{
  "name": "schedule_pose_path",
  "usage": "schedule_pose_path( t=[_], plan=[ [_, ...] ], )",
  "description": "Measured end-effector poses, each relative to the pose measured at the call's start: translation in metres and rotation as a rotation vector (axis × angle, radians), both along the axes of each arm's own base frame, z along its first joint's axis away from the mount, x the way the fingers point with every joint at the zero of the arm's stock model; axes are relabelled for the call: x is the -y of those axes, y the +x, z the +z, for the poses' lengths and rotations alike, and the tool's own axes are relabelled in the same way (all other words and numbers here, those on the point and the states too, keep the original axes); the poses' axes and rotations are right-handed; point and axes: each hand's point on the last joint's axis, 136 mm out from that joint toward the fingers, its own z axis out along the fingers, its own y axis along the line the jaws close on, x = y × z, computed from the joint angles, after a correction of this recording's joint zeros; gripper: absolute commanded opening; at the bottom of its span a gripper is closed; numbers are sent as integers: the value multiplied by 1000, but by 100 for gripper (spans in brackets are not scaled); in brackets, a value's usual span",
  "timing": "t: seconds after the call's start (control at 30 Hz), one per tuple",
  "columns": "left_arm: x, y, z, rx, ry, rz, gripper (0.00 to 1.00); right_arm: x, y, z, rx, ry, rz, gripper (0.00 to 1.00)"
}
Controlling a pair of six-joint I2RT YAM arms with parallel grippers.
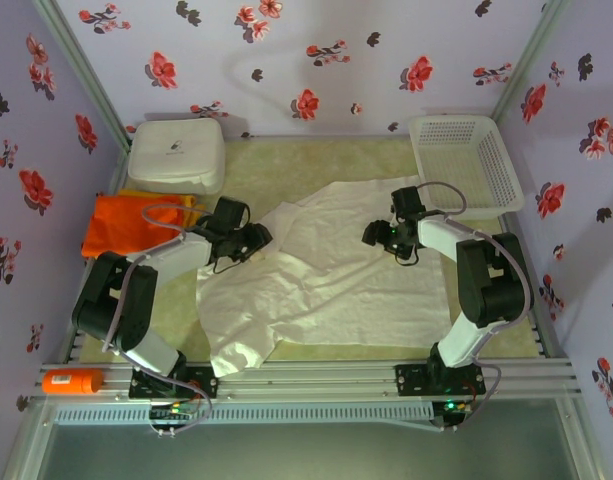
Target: Fold and stack the t-shirts
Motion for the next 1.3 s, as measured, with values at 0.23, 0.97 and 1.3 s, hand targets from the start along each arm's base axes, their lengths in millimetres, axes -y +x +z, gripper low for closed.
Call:
schedule_pose_path(
  t=[0.23, 0.97, 1.3],
  plan=[
    [4, 7, -3, 7, -25, 10, 35, 0, 0, 0, 0, 0, 0, 74],
    [-8, 36, -8, -30, 103, -61, 0, 0, 0, 0, -1, -1, 1, 74],
    [-15, 81, 64, 196, 384, -238, 0, 0, -1, 1, -7, -3, 1, 74]
  ],
)
